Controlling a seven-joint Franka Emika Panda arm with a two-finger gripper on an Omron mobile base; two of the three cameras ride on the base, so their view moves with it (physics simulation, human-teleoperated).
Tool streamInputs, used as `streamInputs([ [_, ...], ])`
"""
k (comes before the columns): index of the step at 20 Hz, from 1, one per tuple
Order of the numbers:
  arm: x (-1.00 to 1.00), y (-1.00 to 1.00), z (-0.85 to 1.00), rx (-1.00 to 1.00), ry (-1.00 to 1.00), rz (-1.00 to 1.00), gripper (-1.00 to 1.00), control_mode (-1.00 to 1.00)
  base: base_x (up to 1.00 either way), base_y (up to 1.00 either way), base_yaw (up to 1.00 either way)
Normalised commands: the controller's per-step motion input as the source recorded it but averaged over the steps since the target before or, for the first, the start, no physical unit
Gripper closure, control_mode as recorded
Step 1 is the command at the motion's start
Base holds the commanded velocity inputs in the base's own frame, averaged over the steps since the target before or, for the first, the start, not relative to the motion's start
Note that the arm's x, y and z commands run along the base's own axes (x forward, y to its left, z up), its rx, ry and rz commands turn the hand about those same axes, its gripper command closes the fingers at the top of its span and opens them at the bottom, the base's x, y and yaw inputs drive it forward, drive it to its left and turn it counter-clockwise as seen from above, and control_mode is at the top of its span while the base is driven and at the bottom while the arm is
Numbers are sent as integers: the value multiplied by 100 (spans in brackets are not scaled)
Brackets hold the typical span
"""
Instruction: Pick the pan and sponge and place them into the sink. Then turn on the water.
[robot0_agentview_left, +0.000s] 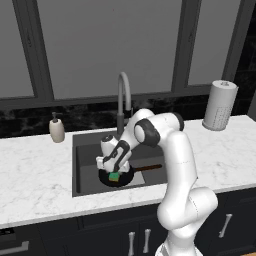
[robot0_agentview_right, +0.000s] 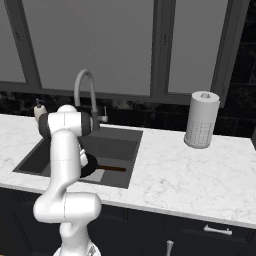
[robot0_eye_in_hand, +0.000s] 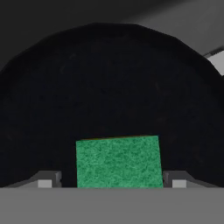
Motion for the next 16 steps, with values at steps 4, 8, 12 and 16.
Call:
streamInputs([
  [4,11,0,9,0,4,0,-100,-100,0,0,0],
  [8,-3,-4,32,0,1,0,-100,-100,0,0,0],
  [12,-36,-26,61,0,-14,0,-100,-100,0,0,0],
  [16,-22,-31,96,1,-16,1,-100,-100,0,0,0],
])
